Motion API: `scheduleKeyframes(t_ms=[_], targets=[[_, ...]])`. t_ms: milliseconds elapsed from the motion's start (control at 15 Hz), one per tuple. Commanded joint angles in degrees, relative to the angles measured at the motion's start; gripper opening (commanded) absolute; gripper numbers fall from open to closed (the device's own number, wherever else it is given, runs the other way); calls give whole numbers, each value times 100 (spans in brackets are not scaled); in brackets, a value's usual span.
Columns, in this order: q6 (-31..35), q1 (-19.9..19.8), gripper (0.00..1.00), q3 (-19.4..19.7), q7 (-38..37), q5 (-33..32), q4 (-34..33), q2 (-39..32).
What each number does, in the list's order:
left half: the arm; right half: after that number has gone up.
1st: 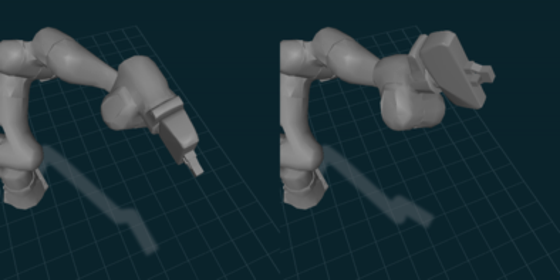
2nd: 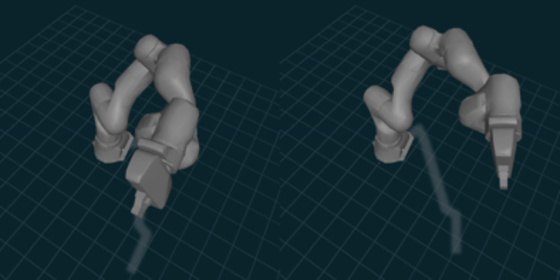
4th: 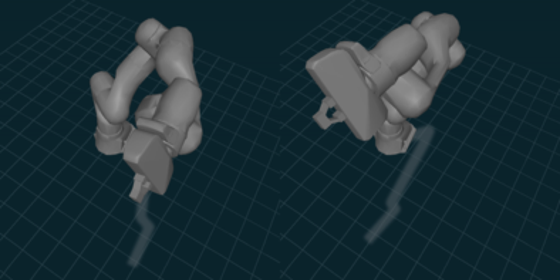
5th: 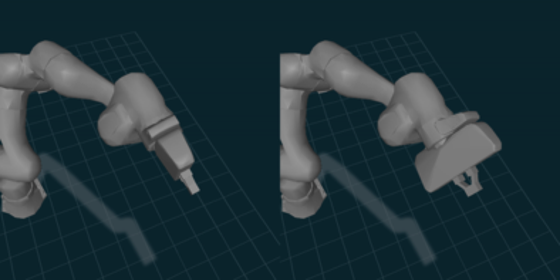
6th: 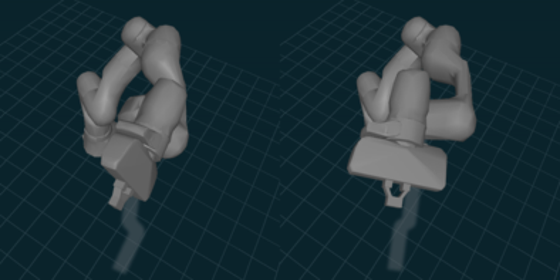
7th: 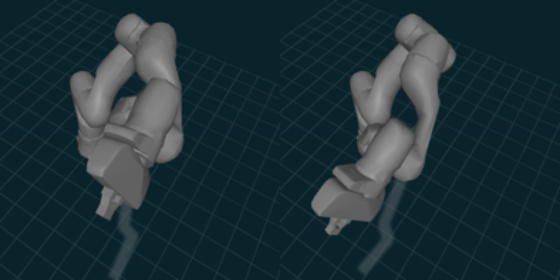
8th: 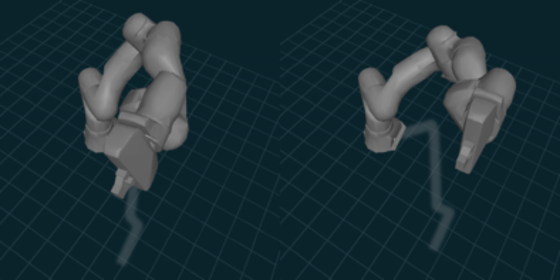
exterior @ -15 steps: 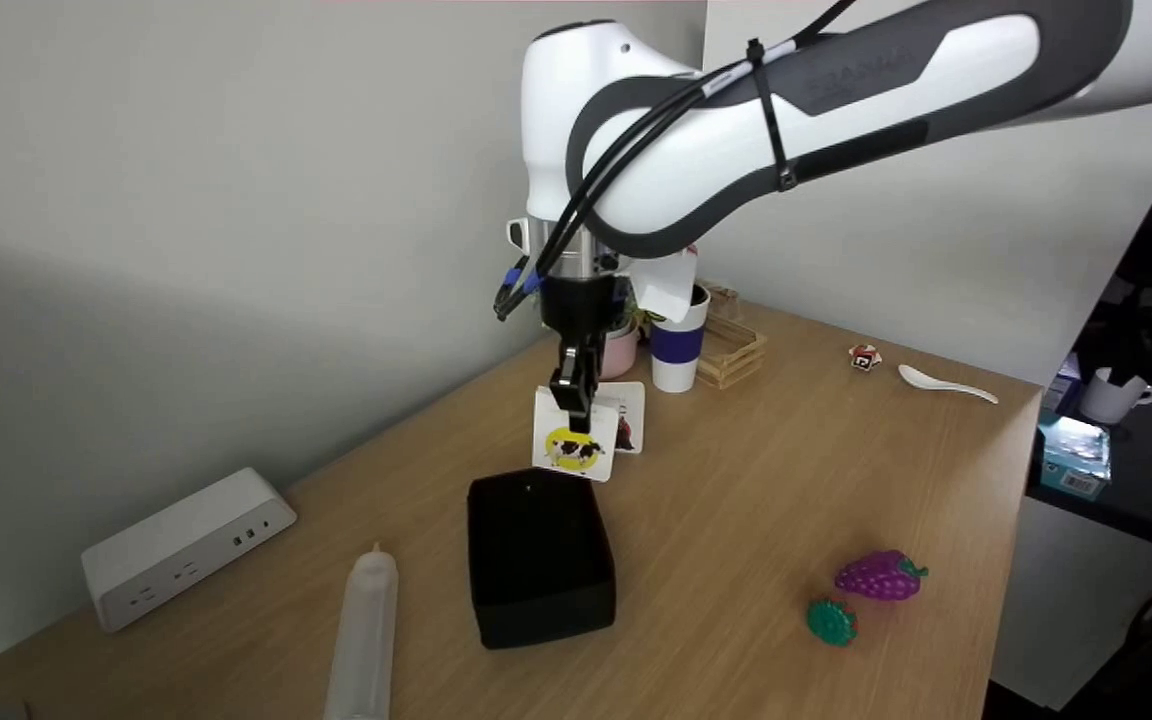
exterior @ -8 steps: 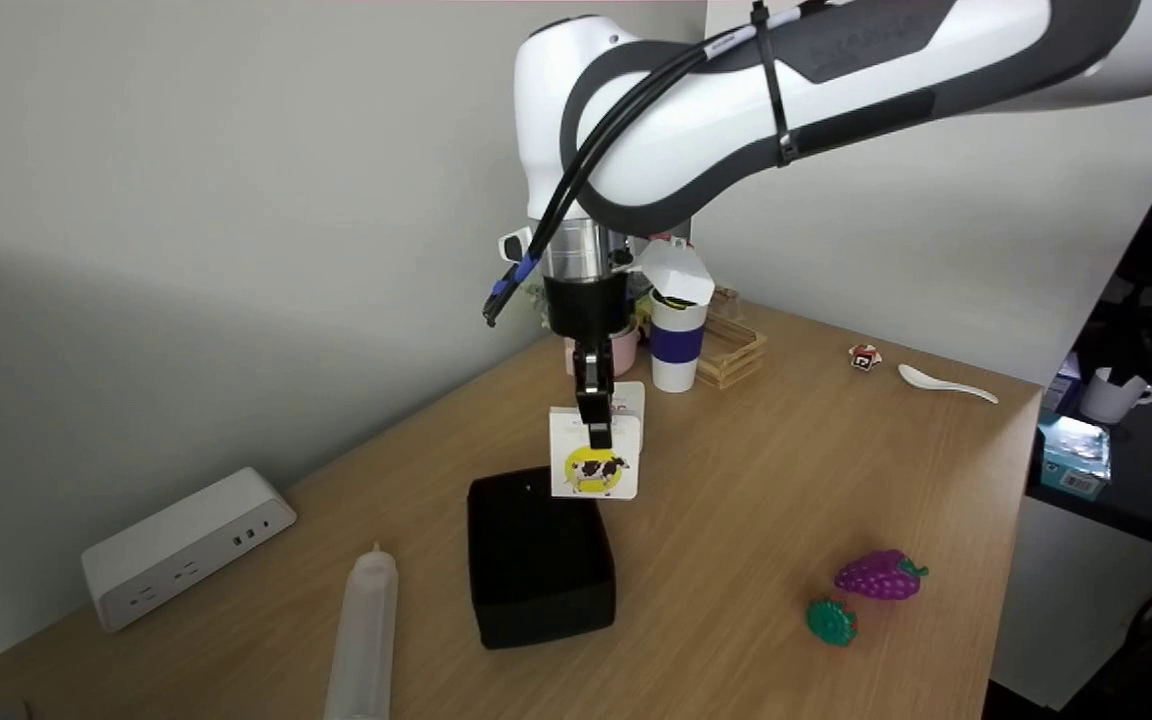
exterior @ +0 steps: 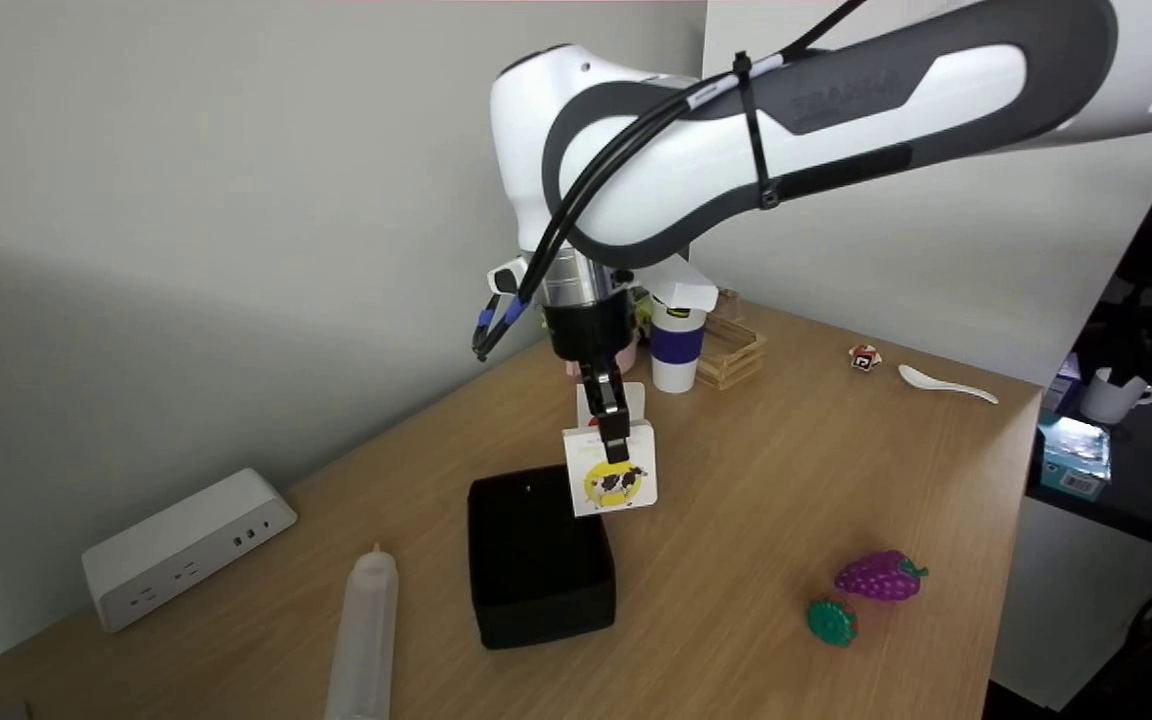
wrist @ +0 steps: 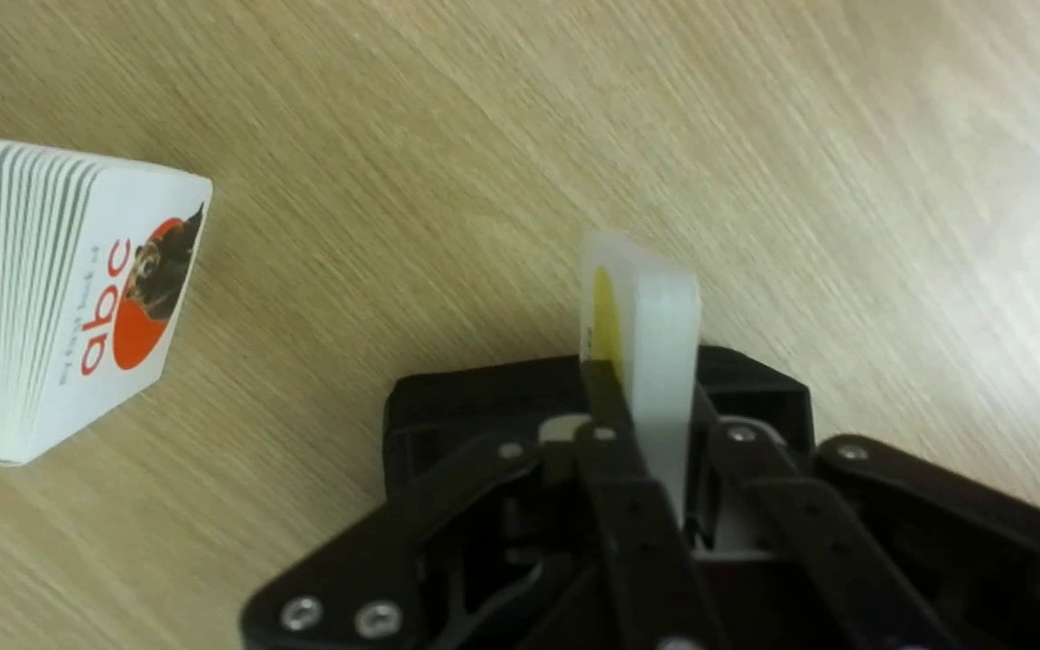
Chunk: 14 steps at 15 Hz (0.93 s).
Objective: Place the two small books inside the black box
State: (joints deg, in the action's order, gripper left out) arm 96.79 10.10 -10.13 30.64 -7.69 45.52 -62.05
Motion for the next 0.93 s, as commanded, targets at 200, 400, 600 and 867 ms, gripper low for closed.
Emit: scheduleKeyframes(t_ms=[200, 400, 600, 867], targets=[[156, 89, 4, -8, 134, -26, -580, -204], [720, -6, 4, -129, 84, 167, -636, -236], [1441, -157, 4, -295, 53, 531, -623, -330], [1839, -298, 4, -339, 68, 860, -577, -475]])
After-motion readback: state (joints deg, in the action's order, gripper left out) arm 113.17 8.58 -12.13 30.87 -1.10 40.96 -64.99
